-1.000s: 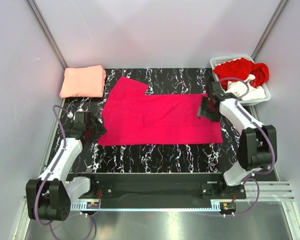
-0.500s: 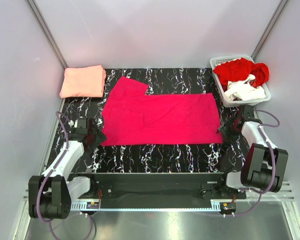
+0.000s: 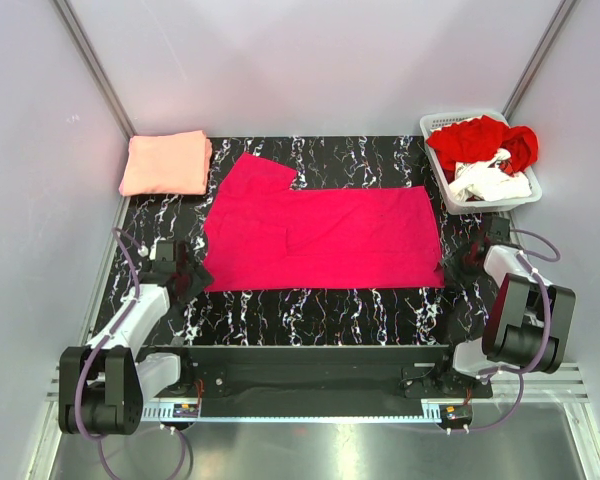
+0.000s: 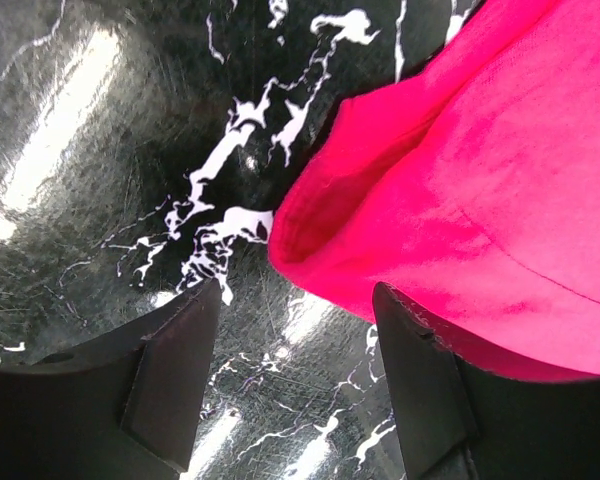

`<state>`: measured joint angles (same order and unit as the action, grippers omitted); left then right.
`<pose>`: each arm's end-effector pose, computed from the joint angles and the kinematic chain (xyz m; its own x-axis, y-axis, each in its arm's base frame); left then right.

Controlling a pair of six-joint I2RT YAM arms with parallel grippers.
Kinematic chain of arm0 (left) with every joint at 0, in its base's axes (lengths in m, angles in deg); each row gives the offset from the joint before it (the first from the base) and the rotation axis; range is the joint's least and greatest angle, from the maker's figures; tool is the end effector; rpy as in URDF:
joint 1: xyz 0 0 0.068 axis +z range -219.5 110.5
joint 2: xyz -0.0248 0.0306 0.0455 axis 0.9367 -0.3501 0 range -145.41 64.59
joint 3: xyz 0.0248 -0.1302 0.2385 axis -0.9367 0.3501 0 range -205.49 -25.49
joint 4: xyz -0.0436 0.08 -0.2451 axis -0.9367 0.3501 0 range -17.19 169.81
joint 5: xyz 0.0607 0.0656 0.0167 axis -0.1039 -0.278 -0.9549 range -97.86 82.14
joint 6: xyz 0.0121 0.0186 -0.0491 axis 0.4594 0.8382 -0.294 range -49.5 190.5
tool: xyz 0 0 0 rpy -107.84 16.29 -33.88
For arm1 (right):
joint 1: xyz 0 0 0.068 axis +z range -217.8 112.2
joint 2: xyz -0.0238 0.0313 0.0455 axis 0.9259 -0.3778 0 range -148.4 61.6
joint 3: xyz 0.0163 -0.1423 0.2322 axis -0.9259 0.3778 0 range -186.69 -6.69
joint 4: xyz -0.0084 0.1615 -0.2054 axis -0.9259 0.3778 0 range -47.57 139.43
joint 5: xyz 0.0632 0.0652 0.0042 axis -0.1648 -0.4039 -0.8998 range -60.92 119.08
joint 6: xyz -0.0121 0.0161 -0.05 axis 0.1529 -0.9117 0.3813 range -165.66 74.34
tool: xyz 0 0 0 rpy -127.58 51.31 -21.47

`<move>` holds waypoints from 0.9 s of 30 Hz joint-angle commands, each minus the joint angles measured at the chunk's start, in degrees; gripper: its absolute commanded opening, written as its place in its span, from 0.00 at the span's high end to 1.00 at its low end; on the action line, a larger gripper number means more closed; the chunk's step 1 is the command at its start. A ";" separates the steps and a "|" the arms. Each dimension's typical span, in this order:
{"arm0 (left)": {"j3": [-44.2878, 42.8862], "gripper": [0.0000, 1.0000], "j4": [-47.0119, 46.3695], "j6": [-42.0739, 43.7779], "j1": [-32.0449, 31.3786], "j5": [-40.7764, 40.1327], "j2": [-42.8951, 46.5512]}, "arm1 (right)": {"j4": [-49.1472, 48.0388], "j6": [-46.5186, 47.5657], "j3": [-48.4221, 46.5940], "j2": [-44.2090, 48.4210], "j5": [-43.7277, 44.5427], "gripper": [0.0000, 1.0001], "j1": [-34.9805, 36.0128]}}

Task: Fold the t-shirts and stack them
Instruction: Fold the tshirt

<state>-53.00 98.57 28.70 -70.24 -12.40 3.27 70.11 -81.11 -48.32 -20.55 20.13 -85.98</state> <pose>0.1858 0.0006 0.1643 -0.6245 -0.6565 -0.4231 -0.5950 0.7508 -0.2868 0.2389 -0.0727 0.1601 -0.5717 0.7907 -0.2187 0.7180 0.6113 0.3329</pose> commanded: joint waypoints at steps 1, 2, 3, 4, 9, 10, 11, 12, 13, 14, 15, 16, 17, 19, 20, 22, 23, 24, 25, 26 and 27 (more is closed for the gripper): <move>0.96 0.33 -3.52 -0.65 0.20 0.67 -0.56 | -0.88 -0.86 0.67 1.46 1.65 0.50 -0.28; 0.96 0.33 -3.52 -0.65 0.20 0.67 -0.82 | -0.70 -0.86 0.93 1.90 1.92 0.50 -0.28; 0.79 0.33 -3.44 -0.56 0.29 0.58 -0.82 | -0.61 -0.86 1.54 2.69 2.09 0.49 -0.28; 0.79 0.33 -3.43 -0.47 0.21 0.58 -0.82 | -0.26 -0.94 1.90 4.35 2.53 0.48 -0.28; 0.70 0.34 -2.99 -0.47 0.29 0.32 -0.38 | 0.79 -1.56 3.13 7.79 3.76 0.46 -0.28; 0.70 0.34 -2.99 -0.47 0.29 0.23 -0.21 | 1.32 -2.08 3.04 7.71 4.11 0.46 -0.28; 0.70 0.34 -2.73 -0.47 0.29 0.05 0.06 | 1.76 -2.18 2.96 7.79 4.29 0.46 -0.28; 0.70 0.34 -2.64 -0.47 0.29 -0.03 0.06 | 1.85 -2.44 3.22 7.88 4.47 0.46 -0.28; 0.61 0.34 -2.47 -0.47 0.29 -0.21 0.23 | 1.94 -2.53 3.48 8.40 4.55 0.45 -0.28; 0.61 0.34 -2.29 -0.47 0.29 -0.30 0.41 | 1.33 -2.61 3.57 8.50 4.12 0.45 -0.28; 0.61 0.34 -2.29 -0.47 0.29 -0.39 0.41 | 0.97 -2.53 3.83 8.24 4.03 0.45 -0.28; 0.61 0.33 -2.38 -0.56 0.29 -0.39 0.41 | 0.19 -2.53 3.92 7.36 3.42 0.45 -0.28; 0.61 0.33 -2.47 -0.56 0.29 -0.47 0.32 | -0.08 -2.61 4.01 6.66 3.07 0.45 -0.28; 0.44 0.33 -2.64 -0.74 0.29 -0.39 -0.02 | -1.39 -2.70 4.10 4.21 1.84 0.47 -0.28; 0.26 0.33 -2.64 -0.74 0.29 -0.39 -0.11 | -2.19 -2.70 4.71 3.58 1.31 0.48 -0.28; 0.17 0.33 -2.64 -0.74 0.29 -0.65 -0.29 | -4.03 -3.05 5.15 1.92 0.34 0.51 -0.28; 0.09 0.33 -2.64 -0.65 0.29 -0.82 -0.38 | -4.30 -3.23 5.24 1.56 0.16 0.53 -0.28; 0.00 0.33 -2.64 -0.65 0.38 -0.91 -0.38 | -4.22 -3.06 4.72 1.21 0.07 0.56 -0.28; 0.00 0.33 -2.56 -0.56 0.47 -1.09 -0.38 | -4.39 -3.06 4.63 1.20 0.16 0.64 -0.28; 0.00 0.34 -2.56 -0.56 0.47 -1.26 -0.47 | -4.56 -2.97 4.54 1.20 0.34 0.67 -0.28; 0.08 0.34 -2.56 -0.56 0.56 -1.35 -0.47 | -4.48 -2.97 4.62 1.38 0.42 0.72 -0.28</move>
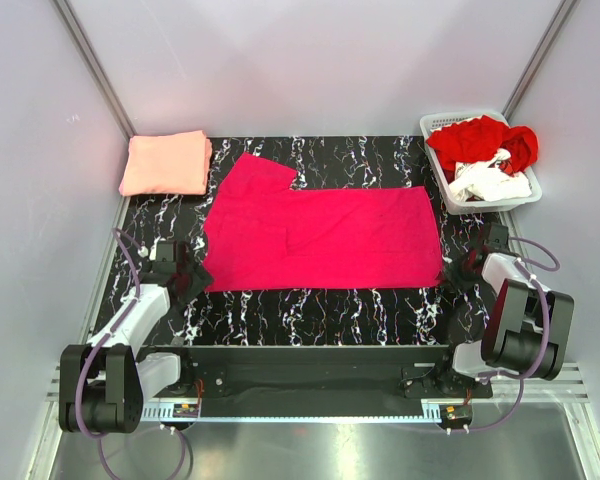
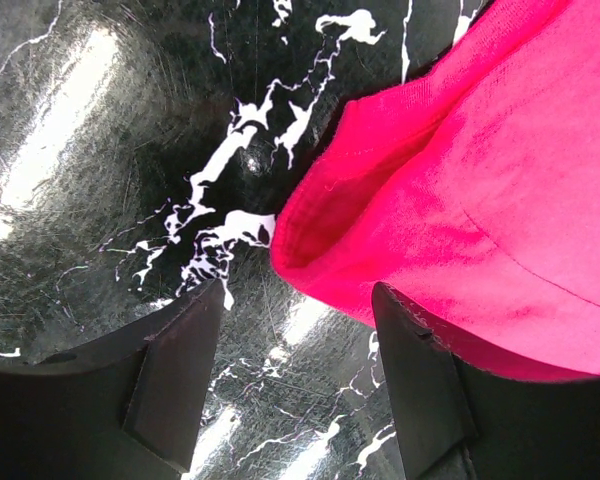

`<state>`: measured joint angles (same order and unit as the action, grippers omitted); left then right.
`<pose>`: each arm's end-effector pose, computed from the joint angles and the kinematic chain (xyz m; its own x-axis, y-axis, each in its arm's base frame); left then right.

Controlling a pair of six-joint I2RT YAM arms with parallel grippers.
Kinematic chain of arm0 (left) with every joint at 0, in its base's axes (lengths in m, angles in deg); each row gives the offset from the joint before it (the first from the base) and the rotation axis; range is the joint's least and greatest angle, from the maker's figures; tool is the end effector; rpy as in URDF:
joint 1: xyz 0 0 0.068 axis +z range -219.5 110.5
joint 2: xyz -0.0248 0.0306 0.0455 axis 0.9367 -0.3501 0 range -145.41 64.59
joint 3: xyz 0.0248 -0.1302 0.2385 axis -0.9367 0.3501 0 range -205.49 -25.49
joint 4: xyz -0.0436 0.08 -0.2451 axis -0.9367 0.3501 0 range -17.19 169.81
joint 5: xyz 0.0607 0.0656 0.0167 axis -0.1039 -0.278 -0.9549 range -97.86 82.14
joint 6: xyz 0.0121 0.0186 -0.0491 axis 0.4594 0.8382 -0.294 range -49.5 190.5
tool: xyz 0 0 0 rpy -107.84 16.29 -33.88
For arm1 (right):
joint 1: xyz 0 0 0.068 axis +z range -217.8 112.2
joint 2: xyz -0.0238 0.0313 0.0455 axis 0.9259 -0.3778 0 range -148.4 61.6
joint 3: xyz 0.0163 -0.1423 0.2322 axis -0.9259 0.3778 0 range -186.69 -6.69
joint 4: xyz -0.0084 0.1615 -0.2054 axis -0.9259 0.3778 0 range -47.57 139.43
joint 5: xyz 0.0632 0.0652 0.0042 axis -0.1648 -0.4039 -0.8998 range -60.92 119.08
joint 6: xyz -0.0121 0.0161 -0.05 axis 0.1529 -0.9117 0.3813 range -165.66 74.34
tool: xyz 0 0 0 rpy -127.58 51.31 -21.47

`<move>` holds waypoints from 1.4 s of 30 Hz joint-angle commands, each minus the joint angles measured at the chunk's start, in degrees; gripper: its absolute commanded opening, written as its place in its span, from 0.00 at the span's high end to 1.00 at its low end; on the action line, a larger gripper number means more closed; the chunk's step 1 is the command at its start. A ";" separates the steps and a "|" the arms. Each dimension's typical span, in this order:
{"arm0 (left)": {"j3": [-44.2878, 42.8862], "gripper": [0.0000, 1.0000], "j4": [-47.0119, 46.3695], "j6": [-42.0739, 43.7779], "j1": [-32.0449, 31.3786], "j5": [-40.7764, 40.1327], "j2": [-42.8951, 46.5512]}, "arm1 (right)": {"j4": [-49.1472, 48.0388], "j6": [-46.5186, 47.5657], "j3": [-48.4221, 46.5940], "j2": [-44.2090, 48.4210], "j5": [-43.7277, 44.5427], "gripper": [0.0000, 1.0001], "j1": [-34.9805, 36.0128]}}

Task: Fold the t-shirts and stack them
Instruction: Fold the tshirt

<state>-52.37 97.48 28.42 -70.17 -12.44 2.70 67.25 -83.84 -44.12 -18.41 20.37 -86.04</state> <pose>0.1860 0.0008 0.1605 -0.6213 -0.6609 -0.4209 -0.5998 0.7468 -0.2872 0.2269 -0.0692 0.1511 -0.5322 0.8187 -0.2157 0.7418 0.5737 0.3473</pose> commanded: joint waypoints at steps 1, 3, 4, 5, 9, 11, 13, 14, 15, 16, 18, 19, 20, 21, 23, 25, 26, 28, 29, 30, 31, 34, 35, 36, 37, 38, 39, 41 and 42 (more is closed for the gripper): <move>-0.55 0.33 -1.55 -0.19 0.58 -1.40 0.10 | -1.70 -0.24 0.52 -0.59 0.27 0.80 -0.22; -0.55 0.34 -1.90 -0.28 0.67 -1.57 -0.07 | -1.79 -0.23 0.78 -0.33 -0.08 0.87 -0.22; -0.55 0.34 -1.99 -0.36 0.67 -1.57 -0.25 | -1.88 -0.15 0.87 -0.32 -0.17 0.89 -0.22; -0.55 0.34 -2.25 -0.37 0.58 -1.31 -0.34 | -1.79 -0.15 0.87 -0.32 -0.17 0.93 -0.22; -0.37 0.34 -3.39 -0.63 0.67 -1.31 -1.21 | -2.14 0.03 0.96 -0.59 -1.22 1.00 -0.22; -0.29 0.35 -4.01 -0.80 0.58 -1.57 -1.48 | -2.32 0.29 1.13 -0.59 -1.57 1.00 -0.22; -0.55 0.39 -4.89 -1.16 0.67 -1.75 -2.36 | -2.41 0.64 1.13 -0.41 -1.75 1.00 -0.22; -0.81 0.41 -5.15 -1.33 0.67 -1.75 -2.71 | -2.41 0.56 1.39 -0.33 -1.75 1.00 -0.22; -0.99 0.44 -5.68 -1.51 0.58 -1.75 -3.41 | -2.58 0.64 1.39 -0.15 -1.84 1.00 -0.22; -1.16 0.52 -6.03 -1.51 0.58 -1.66 -3.76 | -2.67 0.64 1.48 0.03 -1.92 1.00 -0.22; -1.87 0.66 -6.64 -1.60 0.58 -1.57 -5.08 | -2.85 0.64 1.48 -0.06 -2.10 1.00 -0.22; -2.30 0.82 -6.73 -1.51 0.58 -1.49 -5.52 | -2.85 0.56 1.48 -0.06 -2.10 1.00 -0.22; -2.48 0.88 -6.91 -1.60 0.67 -1.57 -5.79 | -2.93 0.56 1.40 -0.24 -2.19 1.00 -0.22; -2.74 0.94 -6.91 -1.42 0.67 -1.49 -6.14 | -3.02 0.47 1.31 -0.41 -2.19 1.00 -0.22; -3.45 1.00 -5.95 -1.51 0.67 -1.84 -6.05 | -2.67 0.21 1.05 -0.50 -2.01 1.00 -0.22; -4.06 1.00 -3.84 -1.33 0.67 -2.19 -4.48 | -1.01 0.03 0.61 -0.06 -1.22 1.00 -0.22; -4.24 1.00 -2.97 -1.25 0.67 -2.45 -3.43 | -0.30 -0.23 0.52 0.29 -0.87 1.00 -0.22; -4.68 1.00 0.55 -1.33 0.58 -3.76 0.09 | 2.24 -0.67 0.08 2.13 0.44 1.00 -0.22; -4.85 1.00 1.60 -1.33 0.67 -4.12 1.32 | 3.38 -0.76 -0.45 2.92 1.14 1.00 -0.22; -4.94 1.00 3.61 -1.33 0.67 -4.21 3.59 | 5.40 -0.85 -0.89 4.67 2.46 1.00 -0.22; -5.29 1.00 4.59 -1.33 0.67 -4.21 4.57 | 6.55 -0.94 -1.06 5.56 3.34 1.00 -0.22; -5.47 1.00 8.11 -2.03 0.67 -4.04 7.65 | 10.42 -1.64 -2.38 8.90 5.63 1.00 -0.13; -5.30 1.00 8.90 -2.21 0.67 -4.03 8.44 | 11.12 -2.60 -2.47 9.51 5.81 1.00 -0.22; -5.12 1.00 10.13 -2.65 0.58 -4.03 9.67 | 12.52 -3.13 -2.47 10.91 6.07 1.00 -0.22; -4.77 1.00 10.66 -3.00 0.58 -3.95 10.38 | 12.97 -3.48 -2.21 11.53 6.16 1.00 -0.22; -4.85 1.00 10.93 -3.44 0.67 -3.69 10.91 | 13.58 -4.36 -2.03 12.15 6.42 1.00 -0.22; -4.86 1.00 11.89 -4.49 0.67 -3.51 11.43 | 14.72 -4.54 -1.86 13.37 7.12 1.00 -0.22; -5.12 1.00 12.86 -5.20 0.58 -2.81 11.70 | 15.96 -5.24 -1.51 14.61 7.92 1.00 -0.22; -5.21 1.00 13.99 -5.98 0.58 -2.72 12.05 | 16.92 -5.51 -1.42 15.66 8.09 1.00 -0.22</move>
<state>-55.75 108.30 24.77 -69.82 -14.13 13.58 79.97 -87.20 -44.41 -5.45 24.43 -86.08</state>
